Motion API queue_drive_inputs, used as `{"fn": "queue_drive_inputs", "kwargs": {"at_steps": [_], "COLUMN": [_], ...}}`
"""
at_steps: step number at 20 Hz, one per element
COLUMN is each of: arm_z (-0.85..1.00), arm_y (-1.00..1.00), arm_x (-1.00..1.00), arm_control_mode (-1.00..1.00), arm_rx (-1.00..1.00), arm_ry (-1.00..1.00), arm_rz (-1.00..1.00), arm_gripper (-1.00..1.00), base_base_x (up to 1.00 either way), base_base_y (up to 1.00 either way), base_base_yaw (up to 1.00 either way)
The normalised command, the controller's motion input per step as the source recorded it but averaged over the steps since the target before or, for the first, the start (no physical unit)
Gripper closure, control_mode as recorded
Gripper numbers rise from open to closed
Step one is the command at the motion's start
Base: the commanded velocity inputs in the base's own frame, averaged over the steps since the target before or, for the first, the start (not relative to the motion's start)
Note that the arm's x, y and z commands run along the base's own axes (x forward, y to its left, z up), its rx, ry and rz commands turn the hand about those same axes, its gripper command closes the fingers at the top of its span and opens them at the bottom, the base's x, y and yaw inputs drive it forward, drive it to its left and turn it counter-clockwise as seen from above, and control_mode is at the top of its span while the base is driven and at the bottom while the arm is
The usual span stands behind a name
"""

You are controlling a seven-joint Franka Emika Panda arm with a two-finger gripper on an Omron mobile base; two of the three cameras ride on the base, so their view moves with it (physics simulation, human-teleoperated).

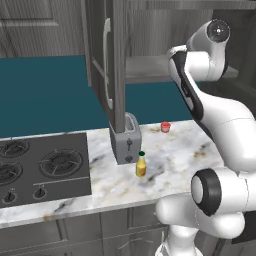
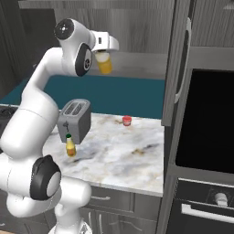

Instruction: Pick the mustard and mustard from the counter and place them in the cabinet.

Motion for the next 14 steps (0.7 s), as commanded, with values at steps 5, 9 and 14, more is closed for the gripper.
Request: {"fn": "queue_drive_inputs", "kwargs": {"at_steps": [5, 9, 14], "arm_z": [-0.11, -0.03, -0.05], "arm_y": [0.0, 0.0, 0.0], "arm_x": [0.22, 0.23, 0.23], "arm_control_mode": [-1.0, -1.0, -1.0], "arm_rx": [-0.04, -0.05, -0.05], "arm_ry": [-0.03, -0.06, -0.09], "arm_rz": [0.0, 0.0, 0.0], "arm_gripper": [1.0, 1.0, 1.0], "base_base_x": [0.0, 0.0, 0.0], "base_base_y": [0.0, 0.0, 0.0], "base_base_yaw": [0.0, 0.0, 0.0]}}
